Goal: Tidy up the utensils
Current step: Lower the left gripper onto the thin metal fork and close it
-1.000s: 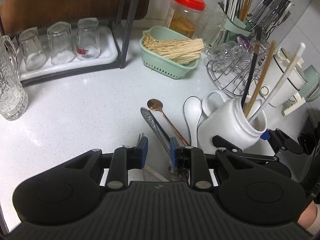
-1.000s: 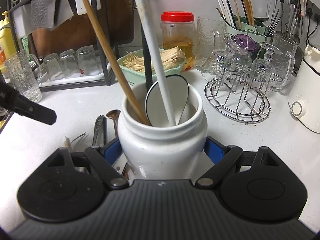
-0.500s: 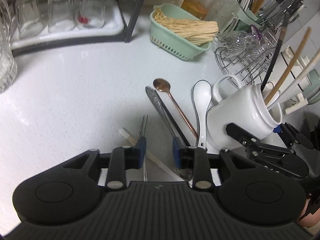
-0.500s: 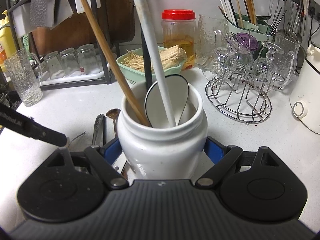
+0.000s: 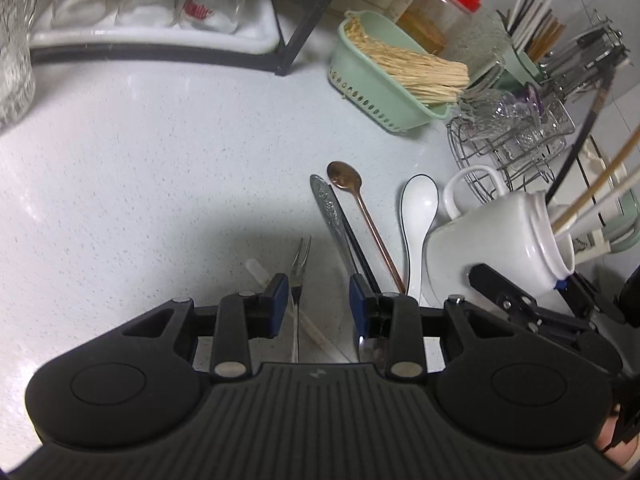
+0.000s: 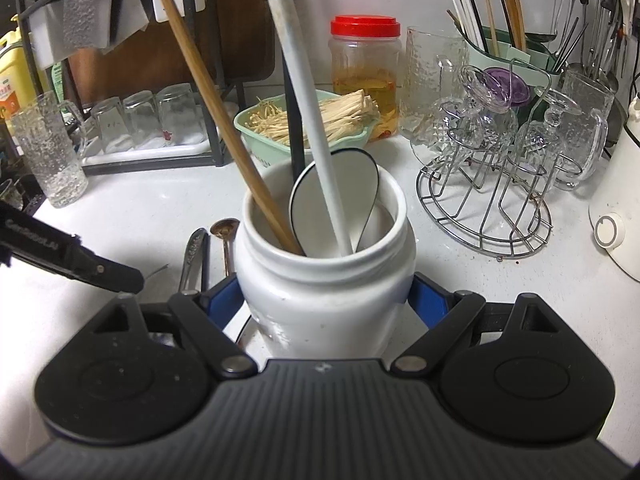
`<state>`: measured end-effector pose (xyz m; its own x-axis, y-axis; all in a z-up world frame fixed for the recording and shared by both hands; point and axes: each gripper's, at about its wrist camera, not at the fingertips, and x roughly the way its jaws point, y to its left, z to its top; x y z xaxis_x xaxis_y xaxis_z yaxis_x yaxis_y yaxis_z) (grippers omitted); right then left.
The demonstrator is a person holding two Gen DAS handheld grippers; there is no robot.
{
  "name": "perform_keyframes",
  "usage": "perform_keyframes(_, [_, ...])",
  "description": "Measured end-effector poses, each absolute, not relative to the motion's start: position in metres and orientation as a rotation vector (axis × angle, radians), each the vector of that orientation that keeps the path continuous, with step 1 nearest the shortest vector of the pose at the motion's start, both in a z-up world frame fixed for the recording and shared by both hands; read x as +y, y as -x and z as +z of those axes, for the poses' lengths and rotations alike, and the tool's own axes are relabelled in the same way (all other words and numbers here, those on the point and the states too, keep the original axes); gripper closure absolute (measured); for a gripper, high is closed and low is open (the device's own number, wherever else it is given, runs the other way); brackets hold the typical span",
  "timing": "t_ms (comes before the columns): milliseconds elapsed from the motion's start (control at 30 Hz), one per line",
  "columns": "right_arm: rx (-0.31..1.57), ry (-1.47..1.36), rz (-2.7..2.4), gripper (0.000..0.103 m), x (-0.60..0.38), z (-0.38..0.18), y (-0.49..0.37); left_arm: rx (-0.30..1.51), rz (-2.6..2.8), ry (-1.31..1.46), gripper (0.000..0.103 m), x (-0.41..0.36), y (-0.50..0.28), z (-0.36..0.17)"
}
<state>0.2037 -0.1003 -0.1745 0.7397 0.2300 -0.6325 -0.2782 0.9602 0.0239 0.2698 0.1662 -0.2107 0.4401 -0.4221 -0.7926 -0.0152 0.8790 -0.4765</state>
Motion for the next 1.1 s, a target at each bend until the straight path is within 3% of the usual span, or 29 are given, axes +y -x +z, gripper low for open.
perform_keyframes(633, [0.666,0.077,0.296,0.013,-0.105,-0.176,-0.199,1.082,-0.057,0.498,0.065,0.187,-0.275,-0.210])
perform_keyframes(1100, [0.661,0.066,0.284,0.013,-0.104,-0.176,-0.195,1.100,-0.148,0.305,0.066,0.149,-0.280,-0.201])
